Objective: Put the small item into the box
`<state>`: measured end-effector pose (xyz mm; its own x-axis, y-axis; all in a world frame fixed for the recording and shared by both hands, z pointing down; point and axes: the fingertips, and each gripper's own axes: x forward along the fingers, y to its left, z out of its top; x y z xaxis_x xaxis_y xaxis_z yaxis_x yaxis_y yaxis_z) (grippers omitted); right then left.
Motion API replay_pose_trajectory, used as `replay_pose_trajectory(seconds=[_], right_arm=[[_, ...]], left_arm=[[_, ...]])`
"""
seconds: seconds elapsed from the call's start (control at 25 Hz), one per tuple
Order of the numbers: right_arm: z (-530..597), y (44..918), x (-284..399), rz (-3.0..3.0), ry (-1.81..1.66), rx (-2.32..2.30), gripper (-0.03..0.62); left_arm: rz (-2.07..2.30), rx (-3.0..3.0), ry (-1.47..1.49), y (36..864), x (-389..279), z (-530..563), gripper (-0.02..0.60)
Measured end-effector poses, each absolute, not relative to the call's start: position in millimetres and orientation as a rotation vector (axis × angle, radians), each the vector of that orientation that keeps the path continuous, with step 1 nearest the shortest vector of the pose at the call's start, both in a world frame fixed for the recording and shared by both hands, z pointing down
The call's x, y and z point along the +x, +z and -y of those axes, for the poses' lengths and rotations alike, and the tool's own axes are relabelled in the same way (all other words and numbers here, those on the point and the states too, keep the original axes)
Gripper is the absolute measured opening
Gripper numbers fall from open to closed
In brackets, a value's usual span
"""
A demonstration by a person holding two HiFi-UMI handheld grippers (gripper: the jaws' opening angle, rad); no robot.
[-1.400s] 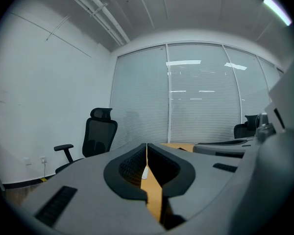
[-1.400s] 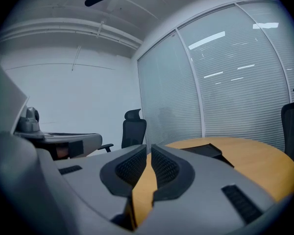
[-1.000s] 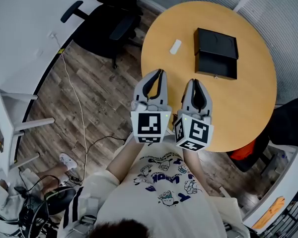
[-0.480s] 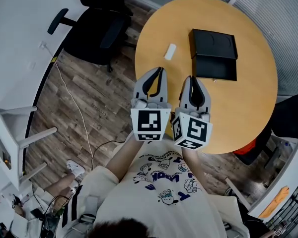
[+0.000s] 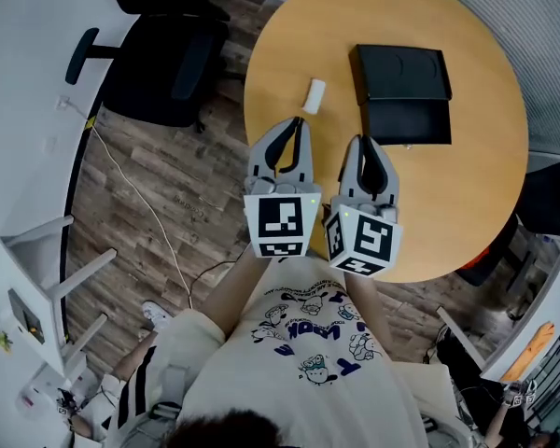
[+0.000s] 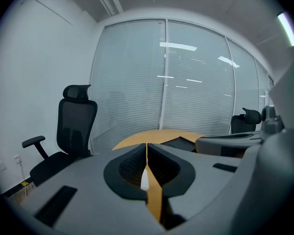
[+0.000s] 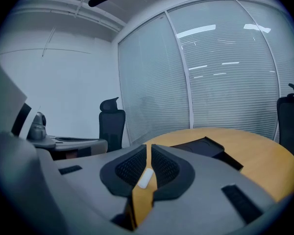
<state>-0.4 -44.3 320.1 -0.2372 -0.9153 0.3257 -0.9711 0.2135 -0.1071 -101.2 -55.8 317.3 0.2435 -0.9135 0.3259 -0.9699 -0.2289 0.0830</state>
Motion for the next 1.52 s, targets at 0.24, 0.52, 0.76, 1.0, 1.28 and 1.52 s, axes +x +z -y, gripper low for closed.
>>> replay_pose_trajectory(seconds=[0.24,0.52,0.76,1.0,1.28,1.52], right_arm=[[57.0,336.0,-0.5,2.222,0.476,1.839,0.046],[66.3,357.3,0.6,2.147,0.523,1.853,0.046],[75.1,369.2,-2.1,2.112,0.552,1.854,0.046],[84.2,386.0,-7.2,2.075,0.589,1.839,0.046],[91.3,400.6,-2.8,2.046,0.631,1.831,0.046],[94.2,411.7,3.7,2.030,0.663,1.824,0.046]], left_arm=[[1.692,2.220,0.363,340.7,-104.8,76.1,0.017],[1.615,2.202,0.436,367.5,-101.4,91.4,0.017],[1.537,2.177,0.503,393.5,-97.8,102.7,0.018],[1.471,2.156,0.521,414.2,-96.8,114.3,0.018],[1.427,2.122,0.565,434.3,-89.0,122.1,0.018],[1.401,2.096,0.582,446.8,-81.9,125.3,0.018]])
